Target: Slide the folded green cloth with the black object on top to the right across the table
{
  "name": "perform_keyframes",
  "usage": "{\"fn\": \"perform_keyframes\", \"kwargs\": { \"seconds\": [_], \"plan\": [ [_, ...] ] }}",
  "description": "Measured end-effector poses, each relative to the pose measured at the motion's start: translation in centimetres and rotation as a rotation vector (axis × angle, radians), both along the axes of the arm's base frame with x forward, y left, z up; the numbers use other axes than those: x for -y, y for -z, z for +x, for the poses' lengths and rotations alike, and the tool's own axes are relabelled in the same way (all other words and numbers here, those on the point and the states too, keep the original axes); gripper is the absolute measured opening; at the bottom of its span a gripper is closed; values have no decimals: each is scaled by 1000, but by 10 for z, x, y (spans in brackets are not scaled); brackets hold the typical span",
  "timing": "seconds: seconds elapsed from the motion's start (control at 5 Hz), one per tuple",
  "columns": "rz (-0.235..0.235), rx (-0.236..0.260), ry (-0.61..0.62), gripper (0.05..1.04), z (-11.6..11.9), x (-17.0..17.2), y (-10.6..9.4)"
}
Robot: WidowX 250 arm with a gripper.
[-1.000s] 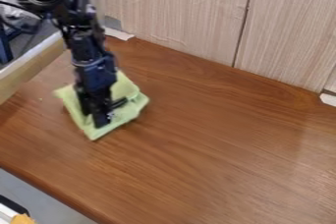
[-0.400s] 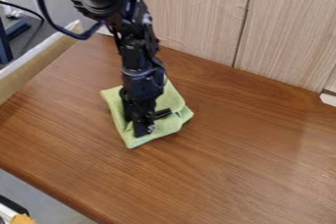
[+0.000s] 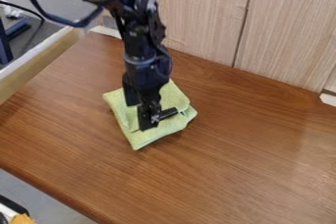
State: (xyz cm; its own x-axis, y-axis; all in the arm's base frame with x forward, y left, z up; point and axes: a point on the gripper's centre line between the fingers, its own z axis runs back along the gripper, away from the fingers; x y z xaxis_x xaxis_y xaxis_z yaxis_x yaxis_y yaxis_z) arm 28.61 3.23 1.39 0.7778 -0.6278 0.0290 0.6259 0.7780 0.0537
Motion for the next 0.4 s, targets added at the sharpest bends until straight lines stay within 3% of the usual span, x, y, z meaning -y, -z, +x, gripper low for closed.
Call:
{"fn": "perform_keyframes", "kwargs": {
  "seconds": [0.4],
  "plan": [
    [17,113,6,1001,2,1,-40]
  ]
}}
